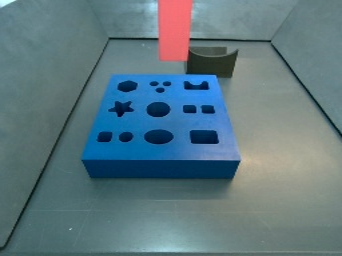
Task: Insert the rectangle object.
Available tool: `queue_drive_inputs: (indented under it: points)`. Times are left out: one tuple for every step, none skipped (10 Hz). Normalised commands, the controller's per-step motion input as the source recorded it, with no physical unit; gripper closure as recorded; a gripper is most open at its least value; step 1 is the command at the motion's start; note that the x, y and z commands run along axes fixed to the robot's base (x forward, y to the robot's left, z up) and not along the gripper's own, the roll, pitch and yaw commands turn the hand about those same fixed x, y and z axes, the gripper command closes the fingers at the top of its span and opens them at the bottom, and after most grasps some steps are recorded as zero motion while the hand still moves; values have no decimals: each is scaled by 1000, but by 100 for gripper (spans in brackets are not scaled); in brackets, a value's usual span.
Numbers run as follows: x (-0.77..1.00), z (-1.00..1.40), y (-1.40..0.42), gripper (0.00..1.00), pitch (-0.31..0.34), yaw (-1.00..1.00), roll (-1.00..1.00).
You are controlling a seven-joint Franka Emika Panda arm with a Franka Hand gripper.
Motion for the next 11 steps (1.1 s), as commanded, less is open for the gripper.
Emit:
queue_drive_inputs:
  points:
    - [874, -431, -449, 100, 107, 0, 187]
    - [906, -434, -460, 100, 74, 0, 179]
    - [934, -477, -480, 100, 36, 0, 151]
    - [966, -517, -474, 100, 7, 0, 131]
    - [971, -509, -389, 100, 0, -3, 21]
    - [751, -494, -226, 100, 0, -69, -7]
    - [597, -489, -177, 100, -71, -51, -31]
    - [543, -406, -251, 100, -91, -43, 0]
    - [597, -286, -283, 100, -17, -54, 36]
    - [231, -154, -209, 100, 0, 0, 113]
    - [0, -103, -46, 100, 0, 57, 104]
